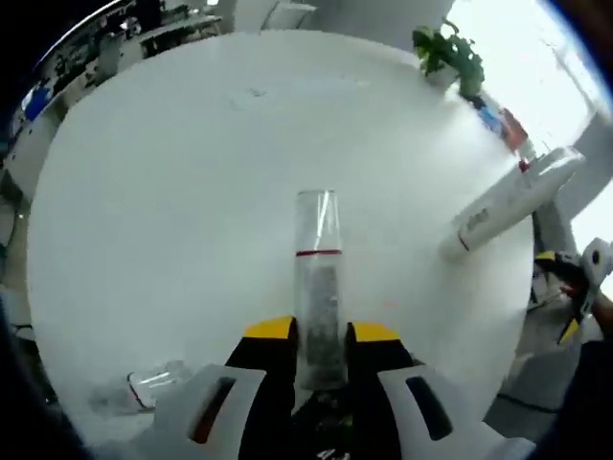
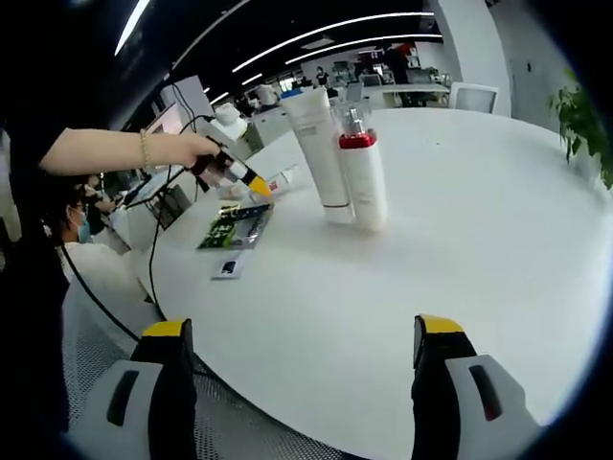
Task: Arrange the skincare products in the storage area until every visible bottle or jar stands upright without overlapping.
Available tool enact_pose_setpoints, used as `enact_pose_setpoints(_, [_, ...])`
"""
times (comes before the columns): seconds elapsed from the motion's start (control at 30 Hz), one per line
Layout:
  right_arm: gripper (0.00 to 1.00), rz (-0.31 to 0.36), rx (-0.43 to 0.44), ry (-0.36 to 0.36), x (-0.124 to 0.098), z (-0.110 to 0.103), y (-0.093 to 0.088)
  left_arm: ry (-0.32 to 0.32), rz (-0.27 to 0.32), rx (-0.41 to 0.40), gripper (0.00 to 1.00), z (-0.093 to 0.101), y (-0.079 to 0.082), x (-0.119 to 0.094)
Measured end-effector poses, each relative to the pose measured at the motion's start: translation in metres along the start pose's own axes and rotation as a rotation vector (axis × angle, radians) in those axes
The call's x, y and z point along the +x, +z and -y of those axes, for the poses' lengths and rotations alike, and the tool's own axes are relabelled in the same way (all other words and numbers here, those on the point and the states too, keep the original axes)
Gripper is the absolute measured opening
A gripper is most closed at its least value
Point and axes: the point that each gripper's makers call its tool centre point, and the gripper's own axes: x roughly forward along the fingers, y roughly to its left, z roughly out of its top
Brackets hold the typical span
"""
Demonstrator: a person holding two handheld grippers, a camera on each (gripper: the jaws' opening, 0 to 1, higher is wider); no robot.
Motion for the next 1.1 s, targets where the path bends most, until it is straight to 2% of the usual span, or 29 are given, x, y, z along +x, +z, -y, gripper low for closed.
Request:
enact_pose_setpoints(0.13, [0.95,0.034,0.009,0.042,0.002,-0.013,0.012,-0.076,0.074,-0.076,0.22,0.004,-0.001,-0.009])
enact_pose_setpoints(0.17, [0.95,0.045,0.015,0.045,0.003,-0.015,0.015,-0.103,0.096,-0.093,0.22,0.017,-0.007,-0.017])
enact_pose_setpoints(0.23, [0.94,0.077,0.035,0.066,0.006,-0.022,0.025,-0.16,0.157,-0.099,0.22,0.03,-0.008,-0.026])
enact_pose_setpoints(0.37, [0.93,0.166,0.086,0.146,0.012,-0.039,0.055,-0.246,0.224,-0.109,0.22,0.04,-0.013,-0.035])
enact_pose_setpoints(0.47, [0.9,0.195,0.082,0.186,0.015,-0.048,0.072,-0.292,0.241,-0.112,0.22,0.056,-0.022,-0.046])
enact_pose_setpoints(0.57, [0.88,0.208,0.065,0.222,0.018,-0.059,0.087,-0.318,0.241,-0.062,0.22,0.068,-0.031,-0.055])
enact_pose_setpoints(0.7, [0.81,0.239,0.106,0.32,0.022,-0.076,0.102,-0.408,0.31,-0.078,0.22,0.087,-0.026,-0.069])
enact_pose_setpoints(0.77, [0.76,0.25,0.145,0.391,0.023,-0.086,0.108,-0.505,0.367,-0.09,0.22,0.114,-0.022,-0.084])
enact_pose_setpoints(0.9, [0.61,0.259,0.192,0.549,0.022,-0.109,0.124,-0.626,0.398,-0.05,0.22,0.155,-0.023,-0.105])
enact_pose_setpoints(1.03, [0.58,0.281,0.199,0.594,0.023,-0.118,0.14,-0.71,0.425,-0.003,0.22,0.185,-0.024,-0.123])
enact_pose_setpoints(1.1, [0.55,0.31,0.225,0.599,0.023,-0.118,0.149,-0.743,0.438,-0.012,0.22,0.198,-0.024,-0.131])
